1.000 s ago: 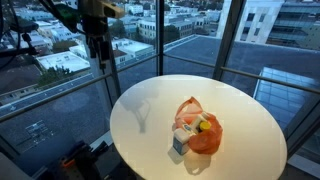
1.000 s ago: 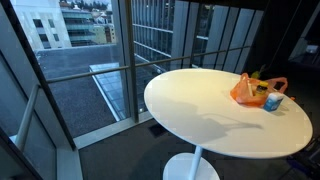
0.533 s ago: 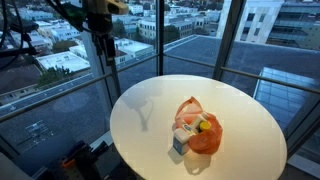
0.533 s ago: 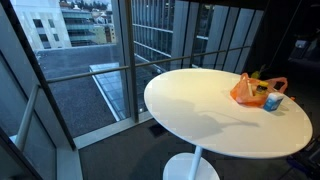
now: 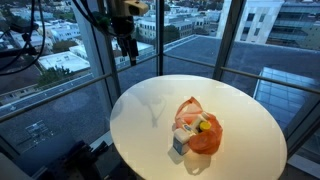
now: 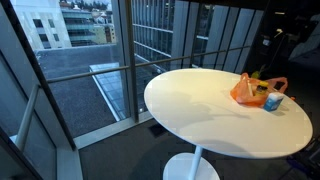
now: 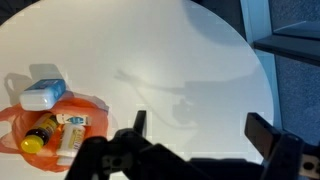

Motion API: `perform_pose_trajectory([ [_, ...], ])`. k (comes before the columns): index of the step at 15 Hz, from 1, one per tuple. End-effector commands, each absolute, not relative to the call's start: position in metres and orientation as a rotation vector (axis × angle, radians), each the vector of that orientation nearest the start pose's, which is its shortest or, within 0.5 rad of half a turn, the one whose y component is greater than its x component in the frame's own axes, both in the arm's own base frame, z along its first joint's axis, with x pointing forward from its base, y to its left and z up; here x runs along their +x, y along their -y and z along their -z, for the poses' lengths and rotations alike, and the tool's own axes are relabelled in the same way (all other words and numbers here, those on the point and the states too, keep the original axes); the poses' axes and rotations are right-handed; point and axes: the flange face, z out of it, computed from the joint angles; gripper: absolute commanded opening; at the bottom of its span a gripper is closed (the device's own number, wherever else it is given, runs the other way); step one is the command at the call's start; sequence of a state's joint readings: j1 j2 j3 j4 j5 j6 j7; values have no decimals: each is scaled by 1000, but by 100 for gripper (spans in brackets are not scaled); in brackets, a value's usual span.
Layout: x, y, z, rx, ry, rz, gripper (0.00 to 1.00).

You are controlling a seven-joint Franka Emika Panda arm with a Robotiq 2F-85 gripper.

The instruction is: Pick up the mentos container from the table and put it in the orange plastic bag

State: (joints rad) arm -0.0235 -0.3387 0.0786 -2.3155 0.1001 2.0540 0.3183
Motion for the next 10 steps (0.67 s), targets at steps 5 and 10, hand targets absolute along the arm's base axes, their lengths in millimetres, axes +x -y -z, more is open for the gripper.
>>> perform_pose_trajectory([
  [5,511,24,-455,-3063,-729,108,100],
  [10,512,31,-445,-3060,-726,82,100],
])
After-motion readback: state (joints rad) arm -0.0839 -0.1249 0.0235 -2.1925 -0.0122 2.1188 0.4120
